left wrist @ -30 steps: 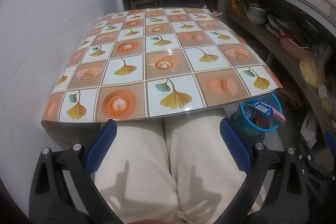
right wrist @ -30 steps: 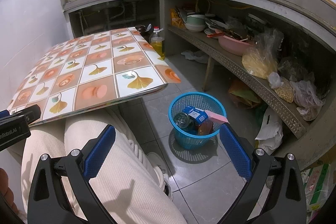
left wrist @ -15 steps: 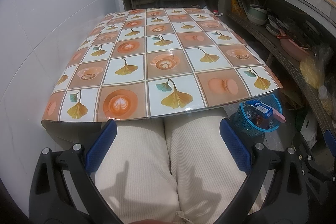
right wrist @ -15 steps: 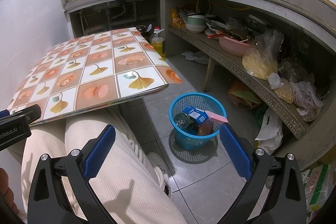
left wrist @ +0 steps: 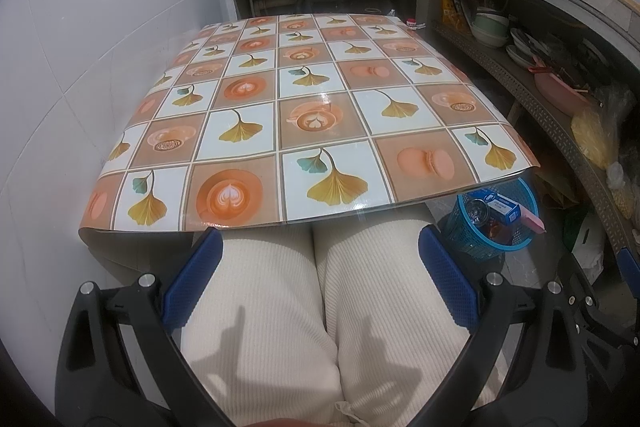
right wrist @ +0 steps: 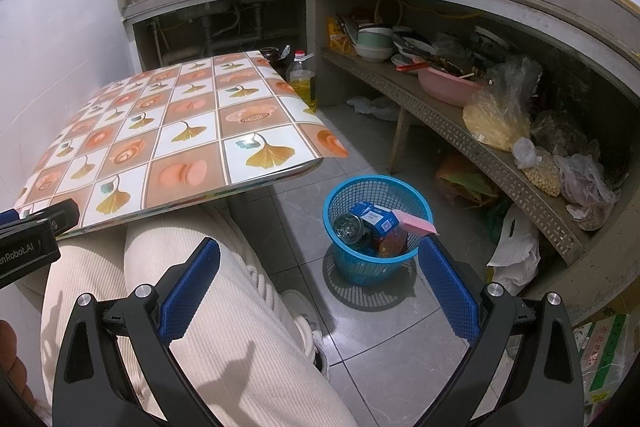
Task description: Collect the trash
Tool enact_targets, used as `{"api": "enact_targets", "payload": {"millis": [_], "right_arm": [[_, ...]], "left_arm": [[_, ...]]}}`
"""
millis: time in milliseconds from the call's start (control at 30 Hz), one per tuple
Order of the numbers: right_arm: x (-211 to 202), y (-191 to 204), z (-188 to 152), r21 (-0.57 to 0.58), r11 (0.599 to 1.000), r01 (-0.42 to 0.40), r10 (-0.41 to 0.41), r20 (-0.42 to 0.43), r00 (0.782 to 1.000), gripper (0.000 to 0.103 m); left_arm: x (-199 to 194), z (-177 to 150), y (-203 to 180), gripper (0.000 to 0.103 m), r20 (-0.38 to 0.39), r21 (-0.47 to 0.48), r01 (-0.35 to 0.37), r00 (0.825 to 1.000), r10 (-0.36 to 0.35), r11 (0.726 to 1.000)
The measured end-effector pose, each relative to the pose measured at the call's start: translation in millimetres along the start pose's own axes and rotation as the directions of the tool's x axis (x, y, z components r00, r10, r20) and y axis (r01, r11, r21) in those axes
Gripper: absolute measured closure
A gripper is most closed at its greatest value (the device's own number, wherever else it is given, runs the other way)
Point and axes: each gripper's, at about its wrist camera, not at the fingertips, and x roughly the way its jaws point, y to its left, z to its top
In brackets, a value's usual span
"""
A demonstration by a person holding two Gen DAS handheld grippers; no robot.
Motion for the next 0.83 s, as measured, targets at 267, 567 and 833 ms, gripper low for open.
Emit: {"api": "enact_targets", "payload": {"millis": [267, 567, 833], "right_arm": [[0.2, 0.2, 0.1, 0.001, 1.000, 0.001, -0.001, -0.001, 1.000, 0.007], [0.1, 0.4, -0.4, 0.000, 1.000, 0.001, -0.001, 0.000, 1.000, 0.007], [0.1, 0.7, -0.3, 0.001, 1.000, 0.001, -0.001, 0.000, 1.000, 0.007]], "left_arm": [[0.2, 0.1, -0.3, 0.009, 0.000, 0.001, 0.001, 1.000, -0.001, 1.000], [0.2, 0.0, -1.3, 0.009, -0.002, 0.001, -0.001, 1.000, 0.001, 1.000], [1.2, -0.4, 0.6, 0.009, -0.004, 0.003, -0.002, 1.000, 0.002, 1.000]]}}
